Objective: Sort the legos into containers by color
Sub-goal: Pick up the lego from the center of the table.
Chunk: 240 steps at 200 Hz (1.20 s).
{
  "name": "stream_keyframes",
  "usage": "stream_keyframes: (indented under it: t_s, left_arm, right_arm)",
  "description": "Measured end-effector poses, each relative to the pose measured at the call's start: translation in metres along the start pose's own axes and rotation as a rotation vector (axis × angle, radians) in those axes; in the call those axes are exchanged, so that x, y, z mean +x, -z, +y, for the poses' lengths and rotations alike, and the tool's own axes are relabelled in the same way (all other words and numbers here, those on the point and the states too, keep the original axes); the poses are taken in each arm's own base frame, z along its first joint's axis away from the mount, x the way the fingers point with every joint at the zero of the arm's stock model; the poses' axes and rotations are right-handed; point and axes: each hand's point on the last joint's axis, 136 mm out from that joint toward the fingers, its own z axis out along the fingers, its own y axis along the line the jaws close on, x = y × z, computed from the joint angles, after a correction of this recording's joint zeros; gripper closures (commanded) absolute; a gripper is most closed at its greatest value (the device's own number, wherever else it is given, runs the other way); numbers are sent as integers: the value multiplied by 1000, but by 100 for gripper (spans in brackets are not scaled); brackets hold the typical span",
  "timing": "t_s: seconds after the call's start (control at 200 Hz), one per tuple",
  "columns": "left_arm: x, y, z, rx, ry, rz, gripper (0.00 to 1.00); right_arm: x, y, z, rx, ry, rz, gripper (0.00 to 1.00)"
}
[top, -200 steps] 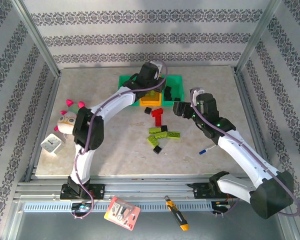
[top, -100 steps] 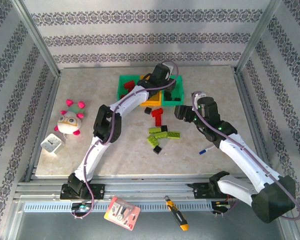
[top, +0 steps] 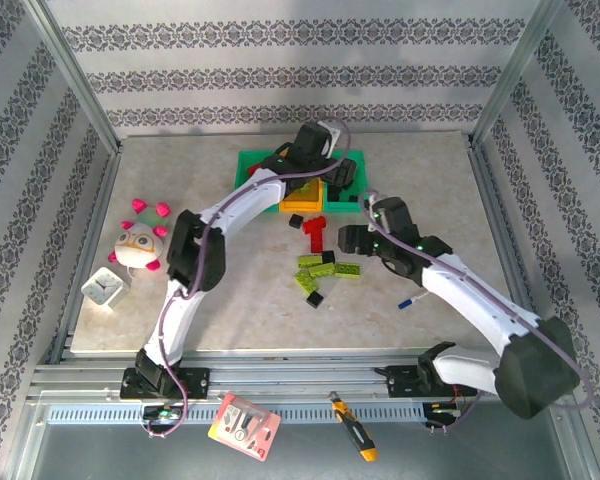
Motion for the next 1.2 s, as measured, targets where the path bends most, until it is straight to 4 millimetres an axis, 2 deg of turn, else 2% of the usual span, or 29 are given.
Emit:
stream_keyframes:
  t_s: [0.115, 0.22, 0.28, 0.36, 0.465, 0.55, 0.66, 0.794, 0.914, 0.999, 1.074, 1.199]
  left_arm:
    - [-4, 53, 6, 0, 18, -54, 3]
    - [10, 99, 24, -27, 42, -84, 2]
    - [26, 122, 39, -62, 54, -84, 1]
    - [52, 144, 55, -109, 64, -66, 0]
    - [88, 167, 65, -151, 66, -32, 1]
    - [110, 184, 70, -175, 66, -20, 1]
    - [130, 201, 76, -198, 69, -22, 1]
    - [144, 213, 78, -208, 78, -26, 1]
    - [147, 216, 79, -209, 80, -26, 1]
    - [147, 216, 78, -208, 80, -28, 1]
    - [147, 217, 78, -208, 80, -30, 1]
    - [147, 218, 79, -210, 80, -36, 1]
  right_arm:
    - [12, -21, 13, 3, 16, 53, 20]
    - [17, -37, 21, 15, 14, 82, 20]
    - [15, -48, 24, 27, 13, 93, 20]
    - [13, -63, 27, 43, 11, 112, 20]
    - [10, -82, 32, 62, 11, 138, 20]
    - [7, -99, 34, 76, 14, 164, 21]
    - [8, -119, 37, 90, 16, 208, 25]
    - [12, -139, 39, 99, 21, 256, 31]
    - [16, -152, 40, 106, 22, 293, 39]
    - [20, -159, 39, 114, 22, 315, 49]
    - [24, -162, 38, 120, 15, 330, 58]
    - [26, -161, 37, 125, 10, 340, 68]
